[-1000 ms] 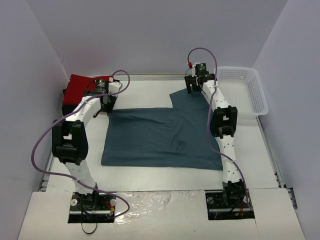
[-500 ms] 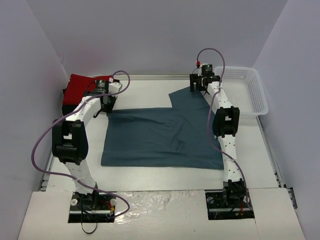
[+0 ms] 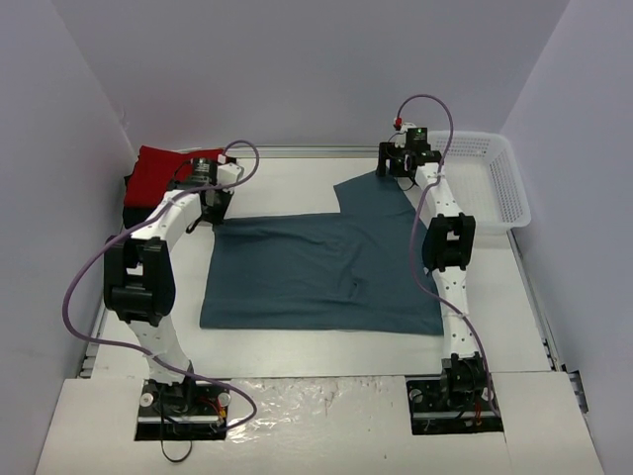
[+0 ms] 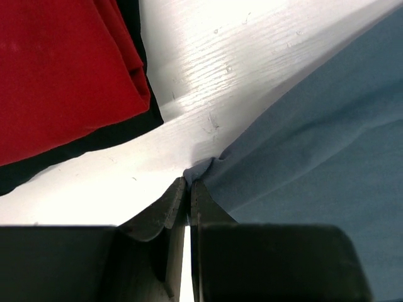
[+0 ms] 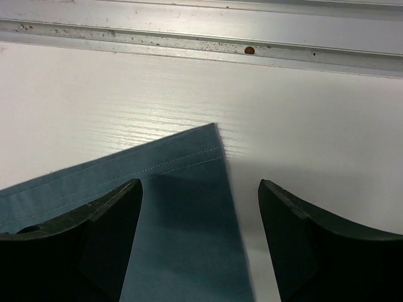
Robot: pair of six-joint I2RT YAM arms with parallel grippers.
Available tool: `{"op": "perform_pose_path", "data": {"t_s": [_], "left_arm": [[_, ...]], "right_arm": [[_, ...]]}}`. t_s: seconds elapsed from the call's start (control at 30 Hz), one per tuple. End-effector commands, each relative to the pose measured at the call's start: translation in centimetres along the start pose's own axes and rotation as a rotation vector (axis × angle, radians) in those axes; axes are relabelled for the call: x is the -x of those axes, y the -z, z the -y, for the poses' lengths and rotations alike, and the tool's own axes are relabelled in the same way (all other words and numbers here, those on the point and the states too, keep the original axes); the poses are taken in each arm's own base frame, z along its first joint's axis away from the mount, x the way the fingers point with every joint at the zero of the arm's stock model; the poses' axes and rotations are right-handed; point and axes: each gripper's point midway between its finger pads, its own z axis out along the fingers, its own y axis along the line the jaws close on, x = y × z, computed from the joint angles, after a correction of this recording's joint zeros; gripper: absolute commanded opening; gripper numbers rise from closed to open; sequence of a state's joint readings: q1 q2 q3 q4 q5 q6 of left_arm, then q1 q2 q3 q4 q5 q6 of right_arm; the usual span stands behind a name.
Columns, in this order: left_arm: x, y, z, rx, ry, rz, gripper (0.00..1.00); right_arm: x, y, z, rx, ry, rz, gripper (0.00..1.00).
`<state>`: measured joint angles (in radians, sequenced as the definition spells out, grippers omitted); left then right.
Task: Fold and stack the t-shirts
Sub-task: Grap the side of the flattened tshirt furthest away from the robot with both arms
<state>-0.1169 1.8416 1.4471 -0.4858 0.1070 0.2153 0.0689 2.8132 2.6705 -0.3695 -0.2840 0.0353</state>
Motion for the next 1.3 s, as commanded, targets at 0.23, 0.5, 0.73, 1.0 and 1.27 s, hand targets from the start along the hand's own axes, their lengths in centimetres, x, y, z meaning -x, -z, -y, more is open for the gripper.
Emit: {"op": "perform_pose_path", "data": {"t_s": [0.23, 0.5, 0.73, 1.0, 1.27], "left_arm": [[1.0, 0.5, 0.5, -0.008, -0.001, 0.011, 0.02], [0.7, -0.1, 0.8, -0.016, -0.005, -0.002, 0.02], [0.7, -0.3, 1.0, -0.025, -0.006, -0.005, 0.02], [0.6, -0.6, 1.2, -0.034, 0.004, -0.009, 0.02], [3.6, -0.8, -0.2, 0.002, 0.021, 0.039, 0.02]], "right_arm": [[-1.7, -1.4, -0.7, 0.046, -0.033, -0.032, 0.56], [-2.3, -1.6, -0.1, 0.023, -0.026, -0.045, 0.41], [-2.6, -1.6, 0.5, -0.017, -0.024, -0.057, 0.22], [-2.5, -1.5, 0.6, -0.048, -0.009, -0.058, 0.0], [1.2, 1.6, 0.2, -0.037, 0.03, 0.01, 0.0]]}}
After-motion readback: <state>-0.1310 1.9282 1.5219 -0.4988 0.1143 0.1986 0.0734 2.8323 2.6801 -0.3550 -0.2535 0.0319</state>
